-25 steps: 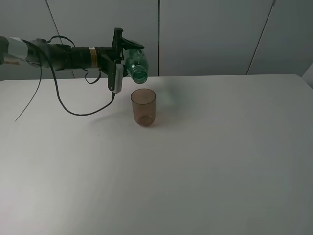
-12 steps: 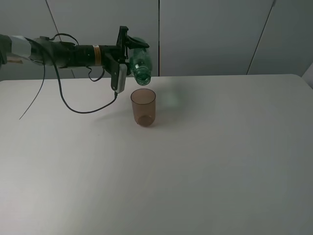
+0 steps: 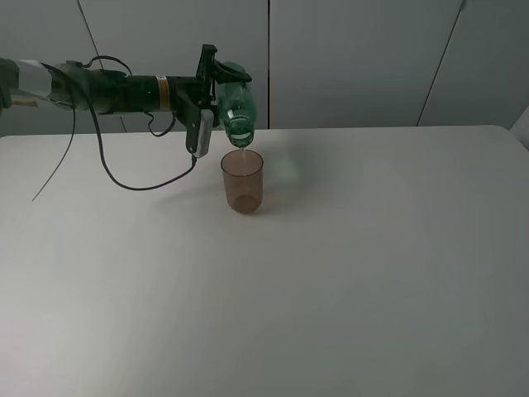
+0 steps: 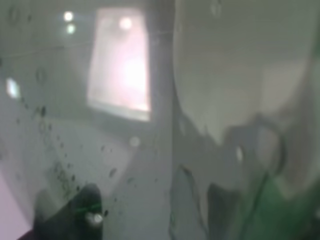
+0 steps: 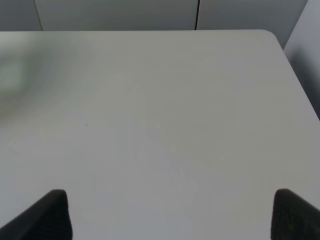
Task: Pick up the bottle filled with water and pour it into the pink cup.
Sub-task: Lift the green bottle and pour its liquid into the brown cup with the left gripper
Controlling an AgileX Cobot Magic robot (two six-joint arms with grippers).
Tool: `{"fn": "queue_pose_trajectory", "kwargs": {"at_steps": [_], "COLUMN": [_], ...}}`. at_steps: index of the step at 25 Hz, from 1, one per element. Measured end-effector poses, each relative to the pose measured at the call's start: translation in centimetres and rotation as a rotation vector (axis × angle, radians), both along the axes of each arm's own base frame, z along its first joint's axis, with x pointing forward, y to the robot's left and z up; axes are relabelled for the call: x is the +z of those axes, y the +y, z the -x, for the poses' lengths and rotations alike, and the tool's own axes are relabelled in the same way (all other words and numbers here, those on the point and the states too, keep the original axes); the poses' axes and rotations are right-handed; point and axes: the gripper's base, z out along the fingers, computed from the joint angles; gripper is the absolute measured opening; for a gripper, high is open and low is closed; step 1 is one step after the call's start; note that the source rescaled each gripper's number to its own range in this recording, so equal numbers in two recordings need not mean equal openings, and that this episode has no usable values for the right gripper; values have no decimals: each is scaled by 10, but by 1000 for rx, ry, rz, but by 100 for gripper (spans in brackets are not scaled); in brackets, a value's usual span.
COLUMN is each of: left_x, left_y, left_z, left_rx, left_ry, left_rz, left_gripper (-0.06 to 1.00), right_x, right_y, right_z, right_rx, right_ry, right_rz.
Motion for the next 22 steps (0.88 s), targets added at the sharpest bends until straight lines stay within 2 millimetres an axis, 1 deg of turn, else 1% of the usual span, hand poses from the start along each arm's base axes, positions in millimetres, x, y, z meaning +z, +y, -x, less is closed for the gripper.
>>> {"fn": "queue_pose_trajectory", "kwargs": {"at_steps": [22], "left_x": [1], "left_y": [0], "left_z": [0], "left_rx": [-9], "left_ry": [-47], "left_rz": [-19], "left_gripper": [1], "right_x": [0], "right_y": [0], "right_z": [0], "right_rx": [0], "right_ry": [0], "right_rz": [0]}}
